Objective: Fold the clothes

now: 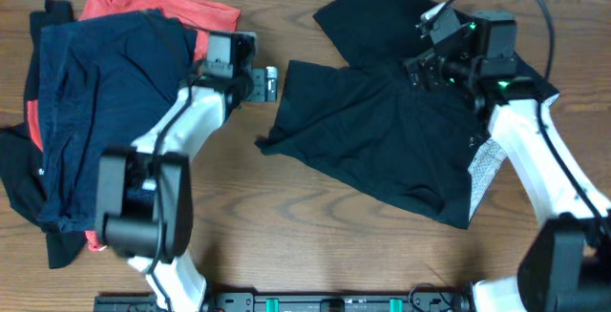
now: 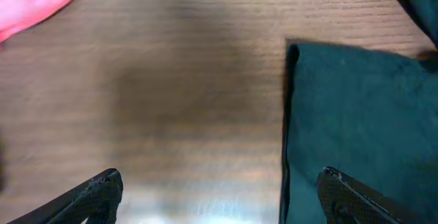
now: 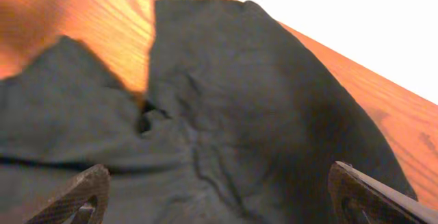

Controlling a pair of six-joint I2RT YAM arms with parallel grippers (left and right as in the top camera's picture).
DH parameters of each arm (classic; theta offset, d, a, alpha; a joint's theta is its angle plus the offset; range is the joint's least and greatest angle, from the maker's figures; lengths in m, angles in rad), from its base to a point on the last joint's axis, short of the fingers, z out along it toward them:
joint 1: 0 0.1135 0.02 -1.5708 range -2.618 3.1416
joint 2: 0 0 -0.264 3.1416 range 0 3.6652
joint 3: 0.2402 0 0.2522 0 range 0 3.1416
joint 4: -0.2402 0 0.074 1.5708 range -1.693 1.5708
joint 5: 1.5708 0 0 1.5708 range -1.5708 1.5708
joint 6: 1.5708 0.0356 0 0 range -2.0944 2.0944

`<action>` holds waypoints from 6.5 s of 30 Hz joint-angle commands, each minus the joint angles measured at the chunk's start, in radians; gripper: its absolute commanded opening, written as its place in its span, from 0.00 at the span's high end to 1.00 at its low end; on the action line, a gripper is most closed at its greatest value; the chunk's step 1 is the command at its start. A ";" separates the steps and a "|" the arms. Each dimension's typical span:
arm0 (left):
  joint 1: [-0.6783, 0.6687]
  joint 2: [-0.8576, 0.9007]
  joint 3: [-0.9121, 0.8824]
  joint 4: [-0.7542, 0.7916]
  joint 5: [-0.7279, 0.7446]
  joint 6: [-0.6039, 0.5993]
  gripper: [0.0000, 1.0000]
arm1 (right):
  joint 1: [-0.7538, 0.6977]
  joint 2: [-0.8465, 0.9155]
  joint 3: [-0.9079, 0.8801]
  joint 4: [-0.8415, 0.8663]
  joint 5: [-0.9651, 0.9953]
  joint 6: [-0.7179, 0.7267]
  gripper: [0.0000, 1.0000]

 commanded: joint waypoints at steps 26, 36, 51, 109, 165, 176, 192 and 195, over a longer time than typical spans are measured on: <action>-0.155 0.289 0.229 0.066 0.008 0.091 0.10 | 0.006 -0.018 0.007 -0.232 -0.097 0.095 0.01; -0.166 0.309 0.229 0.097 -0.002 0.091 0.56 | 0.006 -0.018 0.007 -0.235 -0.097 0.095 0.01; -0.163 0.236 0.229 0.175 -0.314 0.088 0.89 | 0.020 -0.018 -0.005 -0.255 -0.146 0.100 0.01; -0.163 -0.093 0.227 -0.450 -0.330 -0.045 0.02 | -0.185 0.081 -0.388 -0.421 0.335 0.768 0.01; -0.163 -0.093 0.225 -0.458 -0.330 -0.044 0.02 | -0.021 0.606 0.159 0.462 0.204 0.498 0.01; -0.159 -0.093 0.225 -0.467 -0.335 0.000 0.02 | -0.014 0.669 0.161 0.497 0.267 0.497 0.01; -0.079 -0.093 0.225 -0.475 -0.335 0.008 0.02 | 0.180 0.684 0.161 0.231 0.253 0.396 0.01; -0.055 -0.093 0.225 -0.476 -0.335 0.008 0.02 | 0.234 0.683 0.161 0.154 0.220 0.401 0.01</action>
